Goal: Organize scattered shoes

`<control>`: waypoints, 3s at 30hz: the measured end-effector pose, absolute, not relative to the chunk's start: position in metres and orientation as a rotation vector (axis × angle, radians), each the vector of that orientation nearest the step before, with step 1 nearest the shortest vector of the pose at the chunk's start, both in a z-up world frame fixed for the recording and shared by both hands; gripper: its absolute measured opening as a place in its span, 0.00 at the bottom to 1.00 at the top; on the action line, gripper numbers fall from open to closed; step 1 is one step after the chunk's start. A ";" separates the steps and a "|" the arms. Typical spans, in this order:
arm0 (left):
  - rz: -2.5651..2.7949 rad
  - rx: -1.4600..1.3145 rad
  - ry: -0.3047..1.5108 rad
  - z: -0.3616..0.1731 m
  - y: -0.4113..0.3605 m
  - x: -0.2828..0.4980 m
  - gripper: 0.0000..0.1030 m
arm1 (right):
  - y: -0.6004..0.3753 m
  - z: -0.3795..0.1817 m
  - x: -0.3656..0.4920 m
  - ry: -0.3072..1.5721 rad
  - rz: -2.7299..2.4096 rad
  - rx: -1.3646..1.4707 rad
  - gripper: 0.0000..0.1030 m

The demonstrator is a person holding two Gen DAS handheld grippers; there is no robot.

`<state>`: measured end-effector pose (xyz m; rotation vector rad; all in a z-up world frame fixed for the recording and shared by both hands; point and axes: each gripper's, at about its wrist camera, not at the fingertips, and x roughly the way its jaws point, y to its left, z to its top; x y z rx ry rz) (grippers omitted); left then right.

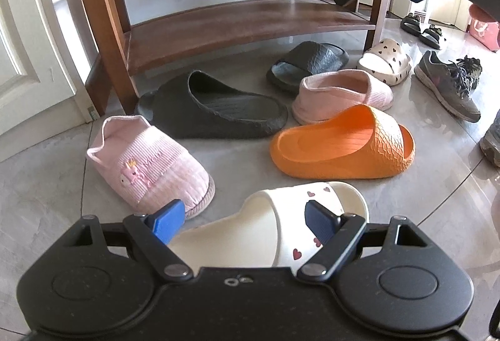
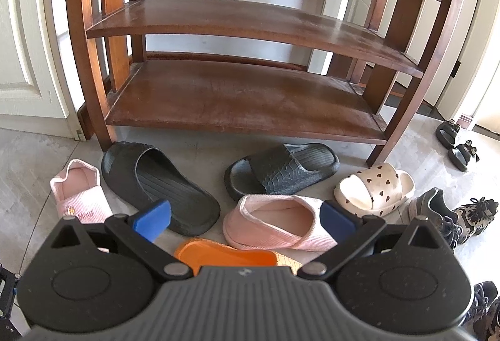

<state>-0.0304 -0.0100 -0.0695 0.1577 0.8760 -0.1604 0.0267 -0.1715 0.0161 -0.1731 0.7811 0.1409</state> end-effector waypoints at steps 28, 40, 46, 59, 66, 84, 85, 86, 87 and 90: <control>-0.323 -0.163 0.980 -0.142 -0.002 -0.013 0.78 | -0.186 -0.009 0.021 0.822 0.217 -0.211 1.00; -0.576 -0.322 0.880 -0.156 0.018 -0.027 0.09 | -0.188 -0.019 0.022 0.845 0.255 -0.230 1.00; -0.591 -0.370 0.852 -0.143 0.053 -0.053 0.08 | -0.168 -0.021 0.017 0.806 0.303 -0.284 1.00; -0.463 -0.333 0.965 -0.136 0.174 -0.118 0.15 | -0.095 -0.050 -0.002 0.865 0.466 -0.455 1.00; -0.375 -0.349 0.985 -0.139 0.198 -0.120 0.31 | -0.054 -0.060 -0.023 0.833 0.572 -0.583 1.00; -0.022 -0.482 0.808 -0.105 0.225 -0.192 0.50 | -0.002 -0.111 -0.060 1.072 1.252 -0.456 0.71; -0.012 -0.492 0.803 -0.106 0.226 -0.195 0.50 | 0.006 -0.118 -0.065 1.087 1.281 -0.494 0.58; -0.006 -0.498 0.798 -0.106 0.228 -0.198 0.50 | 0.014 -0.124 -0.069 1.101 1.307 -0.530 0.54; 0.000 -0.500 0.792 -0.105 0.229 -0.199 0.50 | 0.016 -0.128 -0.072 1.117 1.313 -0.540 0.54; 0.019 -0.508 0.775 -0.103 0.233 -0.202 0.50 | 0.026 -0.147 -0.072 1.214 1.318 -0.535 0.55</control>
